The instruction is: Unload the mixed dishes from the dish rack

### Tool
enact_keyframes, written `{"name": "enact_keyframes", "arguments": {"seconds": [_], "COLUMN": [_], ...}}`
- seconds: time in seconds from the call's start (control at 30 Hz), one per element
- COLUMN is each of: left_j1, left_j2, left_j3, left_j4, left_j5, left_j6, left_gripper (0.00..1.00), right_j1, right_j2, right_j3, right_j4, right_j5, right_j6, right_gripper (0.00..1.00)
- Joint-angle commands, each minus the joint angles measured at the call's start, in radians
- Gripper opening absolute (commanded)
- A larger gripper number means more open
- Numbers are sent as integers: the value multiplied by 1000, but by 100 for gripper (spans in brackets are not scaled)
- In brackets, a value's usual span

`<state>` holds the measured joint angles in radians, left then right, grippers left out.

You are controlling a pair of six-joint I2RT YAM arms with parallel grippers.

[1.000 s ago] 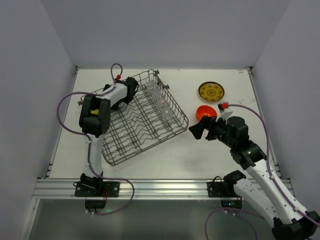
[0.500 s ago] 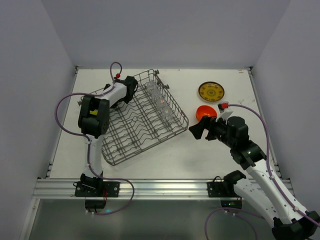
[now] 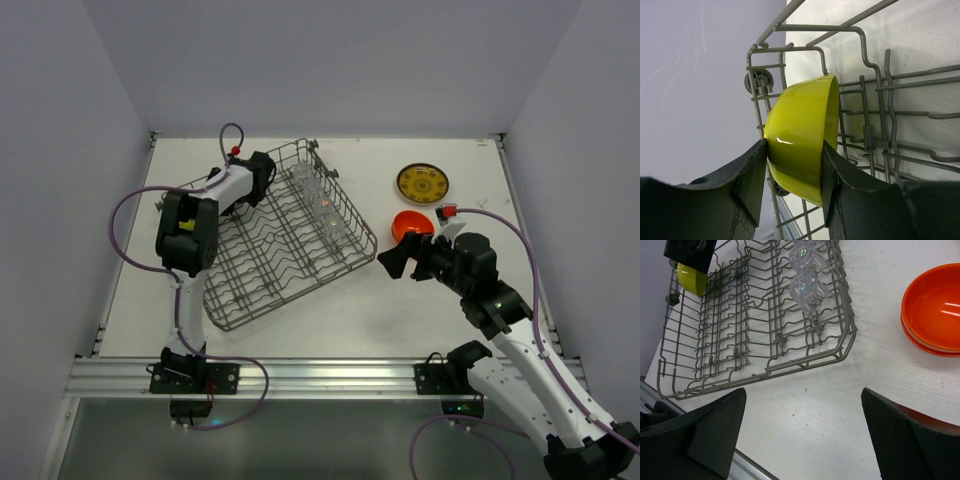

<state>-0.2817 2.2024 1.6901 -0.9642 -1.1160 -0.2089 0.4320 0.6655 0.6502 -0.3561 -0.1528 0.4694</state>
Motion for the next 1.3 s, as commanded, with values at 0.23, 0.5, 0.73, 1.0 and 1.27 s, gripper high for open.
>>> {"name": "enact_keyframes", "arguments": {"seconds": [0.23, 0.5, 0.73, 1.0, 1.27], "left_j1": [9, 7, 7, 7, -14], "left_j2": [-89, -96, -107, -109, -239], "left_j3": [3, 0, -6, -7, 55], "left_j4": [-11, -13, -13, -28, -53], "left_j5": [-65, -68, -62, -64, -25], "left_j6": [-26, -29, -34, -43, -81], "left_gripper": [26, 17, 5, 0, 0], "right_j1": [2, 1, 2, 1, 1], "right_j2": [5, 5, 6, 5, 8], "right_j3": [2, 3, 2, 3, 2], "right_j4": [45, 43, 43, 43, 46], "right_j5": [-19, -19, -19, -19, -19], "right_j6": [-12, -15, -15, -15, -15], "right_gripper": [99, 99, 99, 99, 99]}}
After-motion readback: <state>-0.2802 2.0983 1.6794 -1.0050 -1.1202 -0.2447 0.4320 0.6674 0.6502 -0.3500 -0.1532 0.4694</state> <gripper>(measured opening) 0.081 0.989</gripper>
